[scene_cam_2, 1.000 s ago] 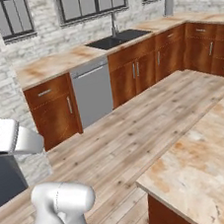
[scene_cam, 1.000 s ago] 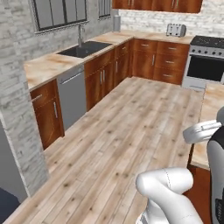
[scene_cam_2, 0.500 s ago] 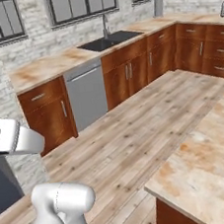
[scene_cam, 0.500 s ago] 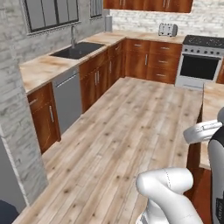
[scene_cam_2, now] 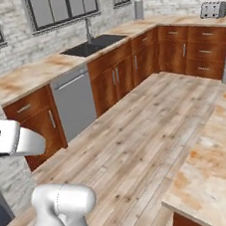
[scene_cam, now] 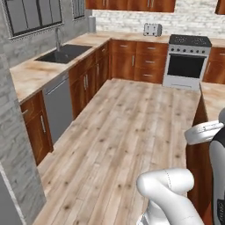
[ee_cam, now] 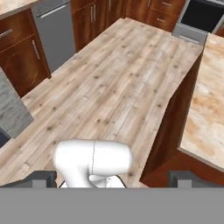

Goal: Pick the milk, bottled water, water bottle from the counter and place them in the open cabinet.

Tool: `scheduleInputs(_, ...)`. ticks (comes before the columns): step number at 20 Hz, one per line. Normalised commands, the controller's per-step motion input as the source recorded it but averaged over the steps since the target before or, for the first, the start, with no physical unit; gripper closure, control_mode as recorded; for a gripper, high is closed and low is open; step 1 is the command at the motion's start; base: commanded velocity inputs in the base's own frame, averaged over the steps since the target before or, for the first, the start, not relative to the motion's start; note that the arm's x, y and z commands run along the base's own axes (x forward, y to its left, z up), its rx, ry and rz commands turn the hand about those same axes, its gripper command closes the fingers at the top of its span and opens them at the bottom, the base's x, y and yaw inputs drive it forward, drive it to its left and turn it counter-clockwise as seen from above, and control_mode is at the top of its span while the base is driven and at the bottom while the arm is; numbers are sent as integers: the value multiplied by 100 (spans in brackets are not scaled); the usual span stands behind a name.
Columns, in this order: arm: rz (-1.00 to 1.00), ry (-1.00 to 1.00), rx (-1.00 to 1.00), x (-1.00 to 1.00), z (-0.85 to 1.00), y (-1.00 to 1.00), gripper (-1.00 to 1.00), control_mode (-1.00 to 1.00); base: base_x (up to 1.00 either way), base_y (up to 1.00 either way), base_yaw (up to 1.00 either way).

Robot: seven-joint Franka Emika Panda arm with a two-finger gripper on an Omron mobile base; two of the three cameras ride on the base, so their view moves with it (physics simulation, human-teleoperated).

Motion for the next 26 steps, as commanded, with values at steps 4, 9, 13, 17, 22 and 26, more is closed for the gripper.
scheduleInputs(4, 0, 0, 0, 0, 0, 0, -100, 100, 65, 12, -28)
scheduleInputs(9, 0, 0, 0, 0, 0, 0, -100, 100, 75, 12, -29)
scheduleInputs(13, 0, 0, 0, 0, 0, 0, -100, 100, 78, 23, -30)
scheduleInputs(17, 0, 0, 0, 0, 0, 0, -100, 100, 69, 31, -30)
scheduleInputs(22, 0, 0, 0, 0, 0, 0, -100, 100, 70, 26, -31)
scheduleInputs(26, 0, 0, 0, 0, 0, 0, -100, 100, 55, 21, -35)
